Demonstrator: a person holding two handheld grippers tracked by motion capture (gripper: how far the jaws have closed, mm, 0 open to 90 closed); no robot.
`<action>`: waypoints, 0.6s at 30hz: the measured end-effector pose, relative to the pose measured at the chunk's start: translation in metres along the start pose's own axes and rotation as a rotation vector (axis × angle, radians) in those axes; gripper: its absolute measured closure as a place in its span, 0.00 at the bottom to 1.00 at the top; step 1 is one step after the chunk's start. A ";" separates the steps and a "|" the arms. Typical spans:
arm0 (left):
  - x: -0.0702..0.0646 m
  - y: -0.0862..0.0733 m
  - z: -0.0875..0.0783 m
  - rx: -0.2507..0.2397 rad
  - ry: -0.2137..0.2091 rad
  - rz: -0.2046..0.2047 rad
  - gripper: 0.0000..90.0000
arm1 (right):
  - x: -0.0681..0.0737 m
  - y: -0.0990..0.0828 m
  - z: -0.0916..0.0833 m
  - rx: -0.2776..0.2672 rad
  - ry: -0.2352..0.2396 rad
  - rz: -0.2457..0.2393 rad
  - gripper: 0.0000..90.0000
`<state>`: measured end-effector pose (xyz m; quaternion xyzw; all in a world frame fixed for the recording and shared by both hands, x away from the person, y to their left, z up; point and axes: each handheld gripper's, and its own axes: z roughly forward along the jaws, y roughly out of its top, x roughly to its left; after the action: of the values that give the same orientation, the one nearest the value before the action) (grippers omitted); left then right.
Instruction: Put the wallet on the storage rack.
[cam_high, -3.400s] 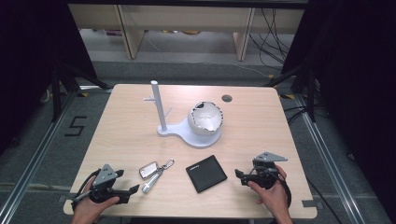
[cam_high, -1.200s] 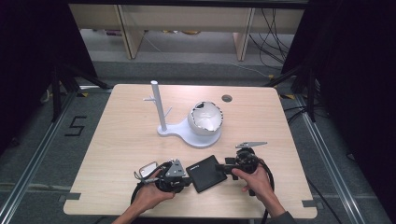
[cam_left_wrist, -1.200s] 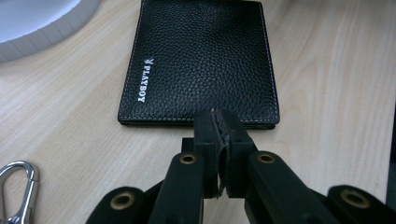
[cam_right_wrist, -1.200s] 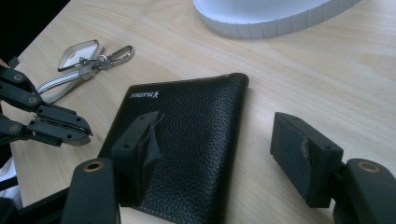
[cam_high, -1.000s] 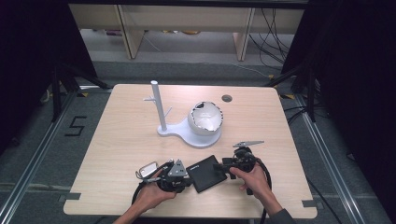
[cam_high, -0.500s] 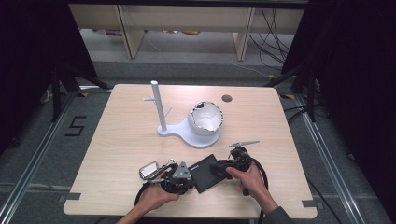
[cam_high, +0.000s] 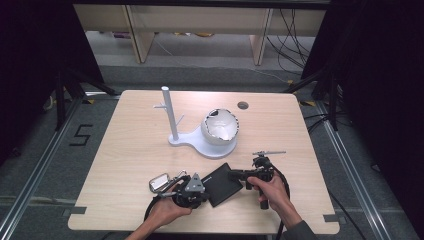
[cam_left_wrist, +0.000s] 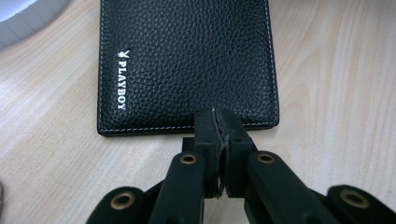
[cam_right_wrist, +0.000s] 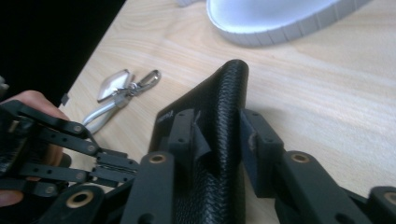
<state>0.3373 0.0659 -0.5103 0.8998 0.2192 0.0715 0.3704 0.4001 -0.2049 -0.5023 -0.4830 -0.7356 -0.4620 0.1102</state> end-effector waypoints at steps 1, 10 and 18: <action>0.000 0.000 0.000 -0.001 0.001 0.000 0.96 | 0.001 0.001 0.000 -0.007 -0.005 -0.008 0.78; 0.000 0.000 0.000 -0.003 0.003 0.000 0.96 | 0.008 0.002 -0.003 -0.035 -0.017 -0.053 0.85; 0.000 0.000 -0.001 0.013 -0.007 0.003 0.91 | 0.028 0.004 -0.006 -0.058 -0.015 -0.131 0.90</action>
<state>0.3372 0.0664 -0.5092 0.9027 0.2168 0.0675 0.3654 0.3876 -0.1923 -0.4797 -0.4403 -0.7529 -0.4855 0.0603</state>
